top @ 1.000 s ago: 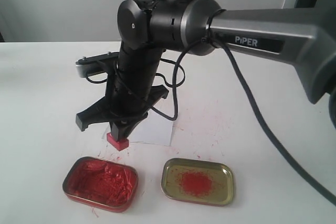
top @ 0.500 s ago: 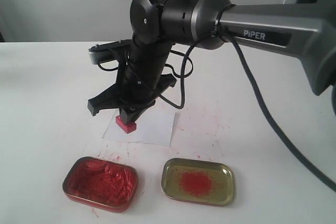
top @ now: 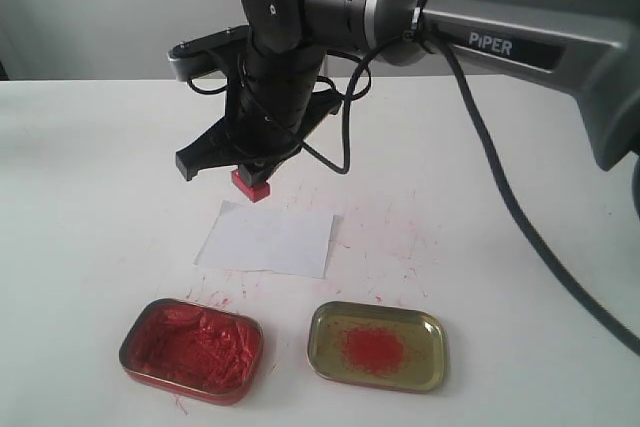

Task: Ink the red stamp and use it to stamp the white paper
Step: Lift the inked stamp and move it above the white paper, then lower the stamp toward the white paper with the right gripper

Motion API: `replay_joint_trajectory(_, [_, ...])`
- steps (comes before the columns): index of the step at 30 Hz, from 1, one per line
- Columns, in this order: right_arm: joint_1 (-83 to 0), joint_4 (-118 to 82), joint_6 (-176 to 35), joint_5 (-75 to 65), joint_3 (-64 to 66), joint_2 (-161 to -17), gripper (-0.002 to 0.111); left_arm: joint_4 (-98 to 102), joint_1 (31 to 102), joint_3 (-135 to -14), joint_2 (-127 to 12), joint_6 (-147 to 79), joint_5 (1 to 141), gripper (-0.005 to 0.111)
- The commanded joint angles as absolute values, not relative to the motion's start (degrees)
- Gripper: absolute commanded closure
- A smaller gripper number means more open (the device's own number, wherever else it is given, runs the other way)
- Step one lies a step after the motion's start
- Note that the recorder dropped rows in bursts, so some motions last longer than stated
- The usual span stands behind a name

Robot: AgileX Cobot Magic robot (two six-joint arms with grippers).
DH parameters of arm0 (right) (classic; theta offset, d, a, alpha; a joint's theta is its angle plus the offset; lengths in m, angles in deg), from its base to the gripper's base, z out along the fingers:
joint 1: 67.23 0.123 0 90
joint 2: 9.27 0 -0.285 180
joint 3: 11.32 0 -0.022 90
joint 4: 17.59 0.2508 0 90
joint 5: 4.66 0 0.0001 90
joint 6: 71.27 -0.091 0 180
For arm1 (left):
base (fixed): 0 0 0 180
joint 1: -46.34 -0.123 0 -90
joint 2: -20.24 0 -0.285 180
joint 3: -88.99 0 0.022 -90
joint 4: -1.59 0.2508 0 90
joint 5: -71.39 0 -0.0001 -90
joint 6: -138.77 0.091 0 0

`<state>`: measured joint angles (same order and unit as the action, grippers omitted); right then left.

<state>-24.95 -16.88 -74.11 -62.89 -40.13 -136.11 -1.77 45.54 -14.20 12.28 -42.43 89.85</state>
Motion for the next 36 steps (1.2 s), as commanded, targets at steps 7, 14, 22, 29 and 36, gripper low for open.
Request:
replay_joint_trajectory(7, [-26.43, -22.37, -75.60, -65.96, -43.61, -135.98, 0.108, -2.40, 45.31, -13.79, 12.46, -42.44, 89.89, 0.107])
replay_joint_trajectory(14, [-28.03, -22.37, -76.01, -66.43, -43.61, -136.11, 0.108, -2.40, 45.31, -13.79, 12.46, -42.44, 89.89, 0.107])
replay_joint_trajectory(22, [-28.01, -22.37, -76.01, -66.43, -43.61, -136.63, 0.108, -2.40, 45.31, -13.79, 12.46, -42.44, 89.89, 0.107])
replay_joint_trajectory(29, [-28.01, -24.21, -76.01, -65.74, -43.61, -138.60, 0.108, -2.40, 45.31, -13.79, 12.46, -42.44, 89.89, 0.107])
replay_joint_trajectory(36, [-28.01, -26.28, -76.01, -65.74, -43.61, -139.92, 0.108, -2.40, 45.31, -13.79, 12.46, -42.44, 89.89, 0.107])
